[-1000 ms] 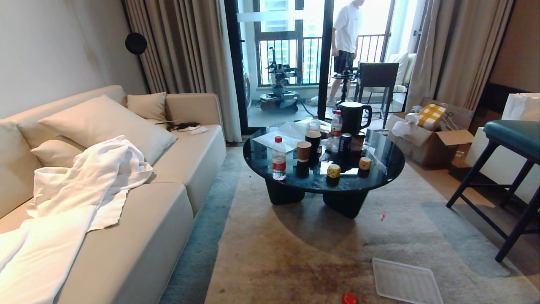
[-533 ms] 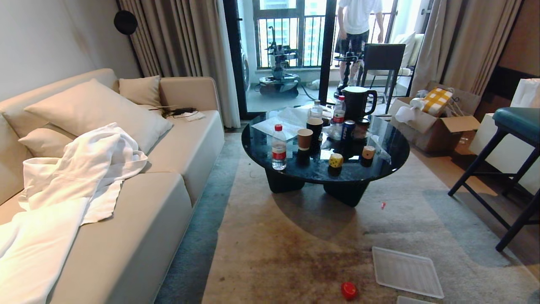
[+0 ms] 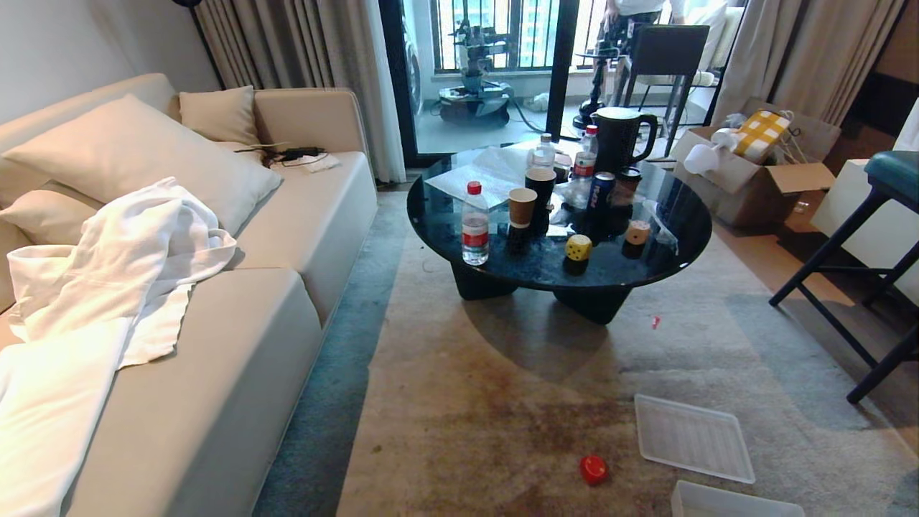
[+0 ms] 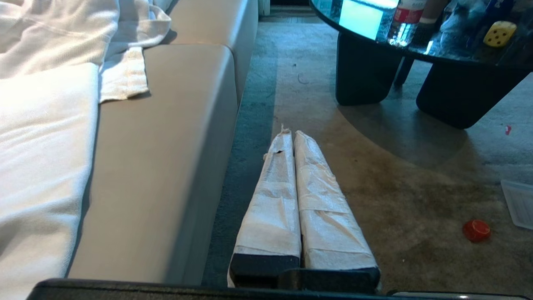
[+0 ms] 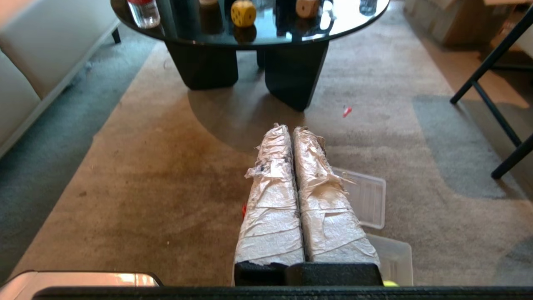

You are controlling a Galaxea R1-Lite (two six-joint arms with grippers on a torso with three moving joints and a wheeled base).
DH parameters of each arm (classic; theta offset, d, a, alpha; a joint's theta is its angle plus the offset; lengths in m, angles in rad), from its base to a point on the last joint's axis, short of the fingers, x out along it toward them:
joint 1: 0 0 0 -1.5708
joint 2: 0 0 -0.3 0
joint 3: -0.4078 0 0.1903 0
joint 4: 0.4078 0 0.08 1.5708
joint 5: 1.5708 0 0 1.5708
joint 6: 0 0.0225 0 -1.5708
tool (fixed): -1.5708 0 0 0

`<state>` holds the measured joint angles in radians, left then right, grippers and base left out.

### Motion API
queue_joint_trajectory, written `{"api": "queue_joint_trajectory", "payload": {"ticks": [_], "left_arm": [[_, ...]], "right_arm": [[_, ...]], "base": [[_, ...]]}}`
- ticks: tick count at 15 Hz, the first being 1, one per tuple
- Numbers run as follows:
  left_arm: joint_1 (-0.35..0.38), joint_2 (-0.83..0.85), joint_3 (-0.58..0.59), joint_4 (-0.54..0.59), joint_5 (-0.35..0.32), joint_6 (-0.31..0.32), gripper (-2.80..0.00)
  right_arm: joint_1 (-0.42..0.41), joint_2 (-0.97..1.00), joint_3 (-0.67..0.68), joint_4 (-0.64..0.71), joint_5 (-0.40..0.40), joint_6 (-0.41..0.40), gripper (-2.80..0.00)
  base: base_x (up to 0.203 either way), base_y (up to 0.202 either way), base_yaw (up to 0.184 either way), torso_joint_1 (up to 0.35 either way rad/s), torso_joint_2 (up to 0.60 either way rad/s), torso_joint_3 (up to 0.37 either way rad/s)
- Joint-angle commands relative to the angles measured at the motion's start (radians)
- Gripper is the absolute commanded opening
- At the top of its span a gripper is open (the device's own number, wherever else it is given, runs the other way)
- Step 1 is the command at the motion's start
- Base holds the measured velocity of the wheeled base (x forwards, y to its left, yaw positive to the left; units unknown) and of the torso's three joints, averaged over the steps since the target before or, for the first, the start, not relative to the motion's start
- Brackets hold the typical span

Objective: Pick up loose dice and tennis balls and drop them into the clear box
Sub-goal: Find toys out of the box

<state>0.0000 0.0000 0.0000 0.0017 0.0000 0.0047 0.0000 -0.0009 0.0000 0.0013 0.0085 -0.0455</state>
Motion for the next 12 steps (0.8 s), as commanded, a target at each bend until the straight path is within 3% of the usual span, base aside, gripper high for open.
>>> {"api": "queue_joint_trajectory", "payload": {"ticks": [1,12], "left_arm": [[0.0,0.0,0.002,0.0,0.0,0.0,-2.8],[0.0,0.0,0.0,0.0,0.002,0.0,-2.8]], "right_arm": [[0.0,0.001,0.002,0.0,0.001,0.0,-2.8],[0.0,0.001,0.002,0.0,0.001,-0.002,-2.8]], "base": [[0.0,0.0,0.0,0.002,0.0,-0.203],[0.0,0.0,0.0,0.003,0.0,-0.197]]}}
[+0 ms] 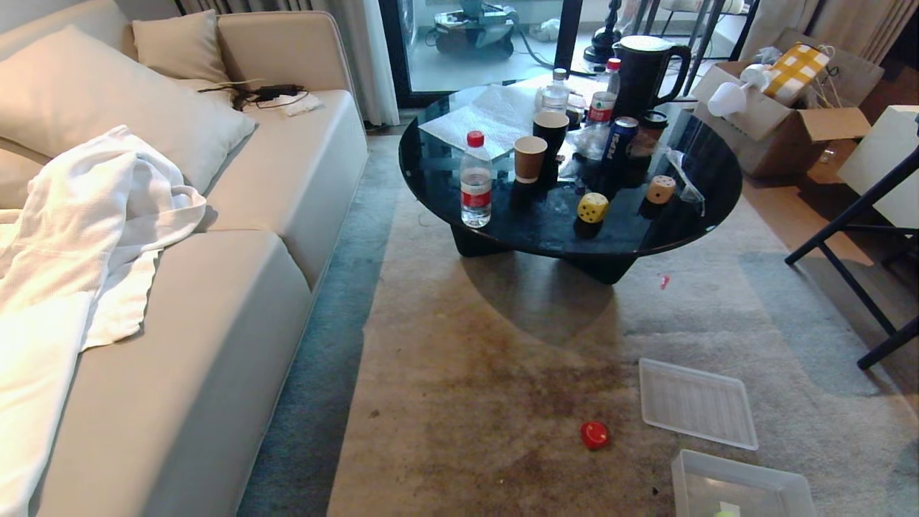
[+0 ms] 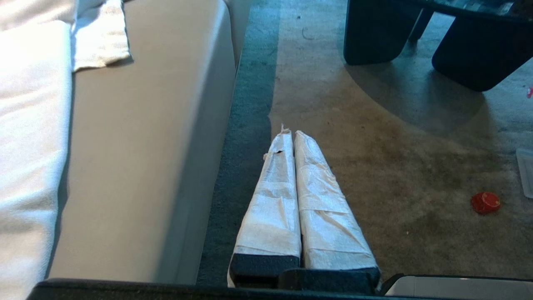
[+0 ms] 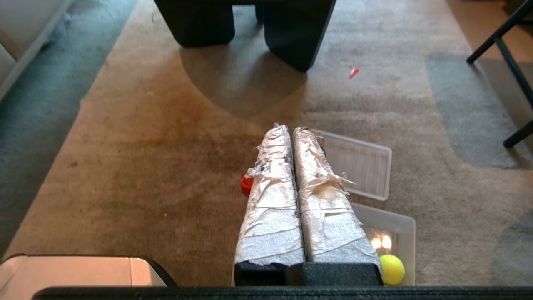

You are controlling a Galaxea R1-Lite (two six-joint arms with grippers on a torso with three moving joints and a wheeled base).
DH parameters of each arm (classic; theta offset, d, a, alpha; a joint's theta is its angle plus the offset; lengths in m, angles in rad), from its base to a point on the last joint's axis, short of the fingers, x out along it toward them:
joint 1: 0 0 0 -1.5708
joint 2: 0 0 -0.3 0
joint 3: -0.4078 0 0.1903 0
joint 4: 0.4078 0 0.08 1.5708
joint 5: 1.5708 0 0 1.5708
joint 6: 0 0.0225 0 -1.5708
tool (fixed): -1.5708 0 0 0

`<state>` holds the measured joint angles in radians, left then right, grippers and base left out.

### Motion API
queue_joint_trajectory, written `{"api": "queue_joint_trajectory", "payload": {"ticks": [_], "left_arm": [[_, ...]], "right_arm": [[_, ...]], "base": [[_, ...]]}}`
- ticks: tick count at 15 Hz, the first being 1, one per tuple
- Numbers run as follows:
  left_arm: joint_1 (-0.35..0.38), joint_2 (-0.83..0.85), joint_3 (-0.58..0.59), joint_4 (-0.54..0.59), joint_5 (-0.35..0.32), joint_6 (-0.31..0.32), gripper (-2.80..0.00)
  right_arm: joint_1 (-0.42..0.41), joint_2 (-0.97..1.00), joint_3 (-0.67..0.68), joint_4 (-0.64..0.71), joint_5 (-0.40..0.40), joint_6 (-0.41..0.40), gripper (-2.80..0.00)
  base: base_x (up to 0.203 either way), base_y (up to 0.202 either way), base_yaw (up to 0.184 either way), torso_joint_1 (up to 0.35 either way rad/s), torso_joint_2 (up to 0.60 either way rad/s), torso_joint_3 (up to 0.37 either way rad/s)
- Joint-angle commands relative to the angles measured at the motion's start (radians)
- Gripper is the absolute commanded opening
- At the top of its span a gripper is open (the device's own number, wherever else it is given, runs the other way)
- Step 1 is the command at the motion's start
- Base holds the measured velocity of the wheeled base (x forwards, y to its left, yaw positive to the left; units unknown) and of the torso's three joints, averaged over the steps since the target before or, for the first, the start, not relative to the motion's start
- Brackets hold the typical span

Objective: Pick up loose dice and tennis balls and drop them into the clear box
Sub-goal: Find toys out of the box

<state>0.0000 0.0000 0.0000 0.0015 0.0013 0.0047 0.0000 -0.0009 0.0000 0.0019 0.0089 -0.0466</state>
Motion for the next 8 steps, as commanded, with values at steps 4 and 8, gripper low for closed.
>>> {"api": "queue_joint_trajectory", "payload": {"ticks": [4,8], "left_arm": [[0.0,0.0,0.0,0.0,0.0,0.0,-2.8],[0.0,0.0,0.0,0.0,0.0,0.0,-2.8]], "right_arm": [[0.0,0.001,0.002,0.0,0.0,-0.001,-2.8],[0.0,0.001,0.002,0.0,0.0,-0.001,-2.8]], "base": [[0.0,0.0,0.0,0.002,0.0,-0.2],[0.0,0.0,0.0,0.002,0.0,-0.193]]}}
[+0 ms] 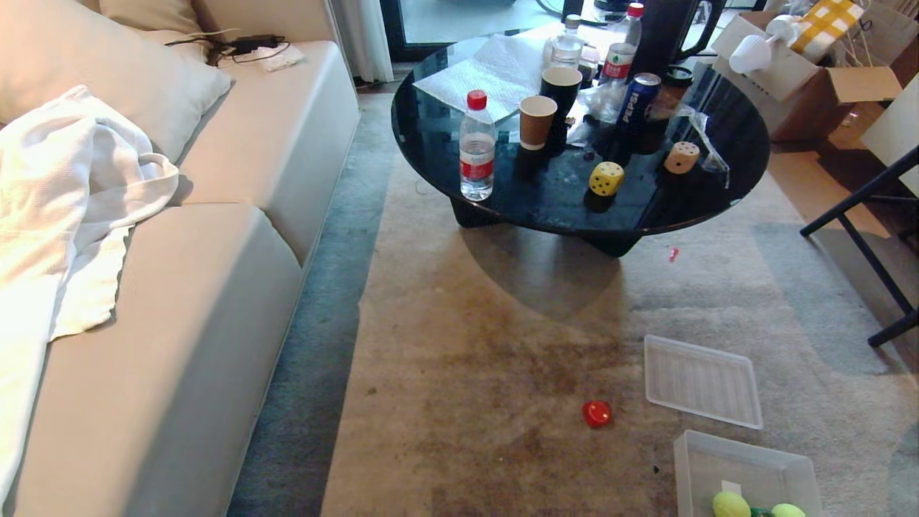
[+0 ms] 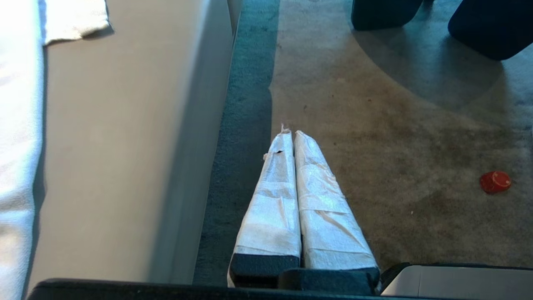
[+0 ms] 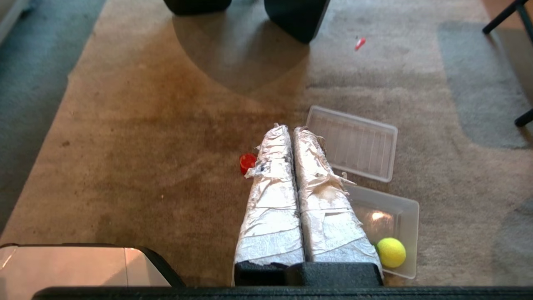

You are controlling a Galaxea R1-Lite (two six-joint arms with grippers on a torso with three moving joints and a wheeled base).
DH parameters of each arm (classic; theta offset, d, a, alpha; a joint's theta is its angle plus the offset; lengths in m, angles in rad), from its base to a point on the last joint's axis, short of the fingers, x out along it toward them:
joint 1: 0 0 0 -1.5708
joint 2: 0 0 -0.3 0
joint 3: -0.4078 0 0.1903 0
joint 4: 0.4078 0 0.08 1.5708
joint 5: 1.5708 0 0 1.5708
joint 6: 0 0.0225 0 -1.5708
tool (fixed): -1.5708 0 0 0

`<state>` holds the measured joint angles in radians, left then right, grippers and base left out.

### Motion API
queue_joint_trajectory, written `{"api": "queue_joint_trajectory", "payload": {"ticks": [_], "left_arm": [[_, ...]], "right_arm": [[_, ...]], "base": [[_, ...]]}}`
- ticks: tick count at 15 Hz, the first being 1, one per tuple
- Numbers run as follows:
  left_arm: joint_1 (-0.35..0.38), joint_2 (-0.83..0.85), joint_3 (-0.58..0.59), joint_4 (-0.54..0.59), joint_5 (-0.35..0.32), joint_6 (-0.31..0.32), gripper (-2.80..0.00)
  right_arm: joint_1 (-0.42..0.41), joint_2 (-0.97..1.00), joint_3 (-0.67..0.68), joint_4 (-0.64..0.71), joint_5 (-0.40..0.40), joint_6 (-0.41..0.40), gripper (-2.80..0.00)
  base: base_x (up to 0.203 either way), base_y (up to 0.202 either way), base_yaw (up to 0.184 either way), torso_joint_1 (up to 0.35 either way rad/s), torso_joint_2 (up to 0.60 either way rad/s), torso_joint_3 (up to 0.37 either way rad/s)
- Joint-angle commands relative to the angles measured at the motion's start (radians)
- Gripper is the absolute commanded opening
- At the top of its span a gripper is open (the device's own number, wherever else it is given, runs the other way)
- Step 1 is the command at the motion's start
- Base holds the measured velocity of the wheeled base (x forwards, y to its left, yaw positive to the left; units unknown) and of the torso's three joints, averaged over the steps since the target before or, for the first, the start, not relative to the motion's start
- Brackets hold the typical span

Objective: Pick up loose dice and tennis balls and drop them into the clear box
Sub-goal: Find toys out of the box

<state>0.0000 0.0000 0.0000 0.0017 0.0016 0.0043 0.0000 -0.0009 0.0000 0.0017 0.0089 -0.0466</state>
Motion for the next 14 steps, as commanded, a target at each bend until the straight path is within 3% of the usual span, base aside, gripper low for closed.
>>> {"api": "queue_joint_trajectory", "payload": {"ticks": [1,14], "left_arm": [[0.0,0.0,0.0,0.0,0.0,0.0,-2.8],[0.0,0.0,0.0,0.0,0.0,-0.001,-2.8]], "right_arm": [[0.0,0.001,0.002,0.0,0.0,-0.001,-2.8],[0.0,0.001,0.002,0.0,0.0,-0.001,-2.8]], "base": [[0.0,0.0,0.0,0.007,0.0,-0.193],[0.0,0.0,0.0,0.002,0.0,-0.198]]}}
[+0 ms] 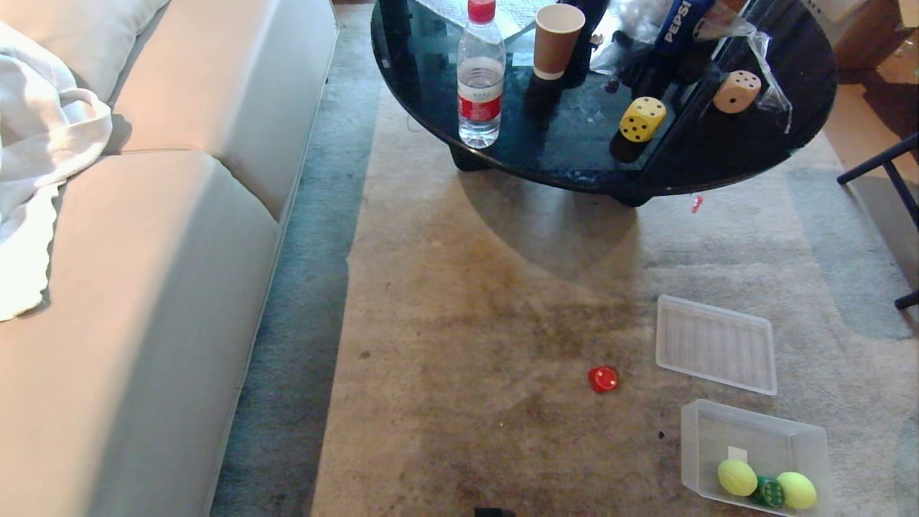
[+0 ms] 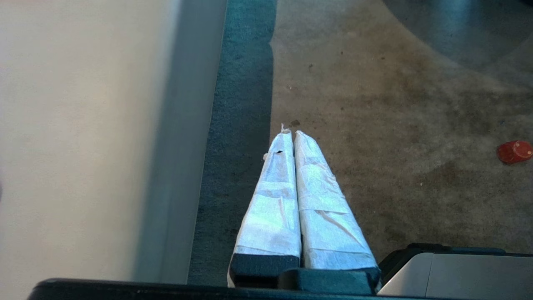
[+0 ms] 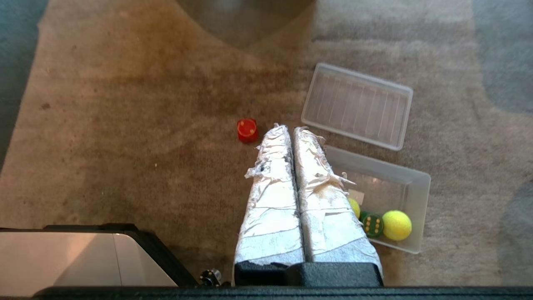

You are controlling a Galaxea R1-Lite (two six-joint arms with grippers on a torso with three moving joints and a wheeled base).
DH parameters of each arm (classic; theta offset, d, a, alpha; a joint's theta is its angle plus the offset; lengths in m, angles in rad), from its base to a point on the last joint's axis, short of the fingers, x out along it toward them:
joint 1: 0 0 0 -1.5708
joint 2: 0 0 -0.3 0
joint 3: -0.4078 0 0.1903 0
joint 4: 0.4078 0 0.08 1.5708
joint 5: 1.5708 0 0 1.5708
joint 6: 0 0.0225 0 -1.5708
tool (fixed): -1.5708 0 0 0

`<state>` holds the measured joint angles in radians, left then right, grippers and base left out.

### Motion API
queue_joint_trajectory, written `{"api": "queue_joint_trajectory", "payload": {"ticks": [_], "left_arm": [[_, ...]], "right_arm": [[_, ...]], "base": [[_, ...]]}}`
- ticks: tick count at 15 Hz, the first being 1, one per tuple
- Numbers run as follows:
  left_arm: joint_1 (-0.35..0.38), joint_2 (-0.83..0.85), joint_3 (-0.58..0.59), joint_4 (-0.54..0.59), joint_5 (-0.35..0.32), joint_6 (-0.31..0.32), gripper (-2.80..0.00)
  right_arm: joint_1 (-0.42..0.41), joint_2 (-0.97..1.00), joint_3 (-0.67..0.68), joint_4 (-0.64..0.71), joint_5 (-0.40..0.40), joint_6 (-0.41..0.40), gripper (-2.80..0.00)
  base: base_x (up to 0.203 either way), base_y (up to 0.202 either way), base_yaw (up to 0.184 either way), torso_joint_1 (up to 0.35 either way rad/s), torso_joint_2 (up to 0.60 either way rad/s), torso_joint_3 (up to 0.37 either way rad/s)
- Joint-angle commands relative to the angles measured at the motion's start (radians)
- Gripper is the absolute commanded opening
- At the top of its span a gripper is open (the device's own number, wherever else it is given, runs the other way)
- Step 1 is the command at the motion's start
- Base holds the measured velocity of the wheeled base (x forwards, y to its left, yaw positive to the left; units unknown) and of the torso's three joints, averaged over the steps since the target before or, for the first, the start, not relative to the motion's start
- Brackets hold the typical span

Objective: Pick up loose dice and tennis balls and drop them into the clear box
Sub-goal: Find toys out of the box

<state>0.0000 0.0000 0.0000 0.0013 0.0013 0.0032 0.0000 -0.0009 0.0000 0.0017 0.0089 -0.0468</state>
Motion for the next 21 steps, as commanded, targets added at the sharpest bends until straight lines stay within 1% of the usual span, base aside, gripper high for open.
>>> {"api": "queue_joint_trajectory", "payload": {"ticks": [1,21], "left_arm": [[0.0,0.0,0.0,0.0,0.0,0.0,-2.8],[0.0,0.0,0.0,0.0,0.0,-0.002,-2.8]], "right_arm": [[0.0,0.001,0.002,0.0,0.0,-0.001,-2.8],[0.0,-0.001,0.002,0.0,0.0,-0.001,-2.8]], "base": [[0.0,0.0,0.0,0.006,0.0,-0.193],[0.0,0.0,0.0,0.002,0.0,-0.197]]}}
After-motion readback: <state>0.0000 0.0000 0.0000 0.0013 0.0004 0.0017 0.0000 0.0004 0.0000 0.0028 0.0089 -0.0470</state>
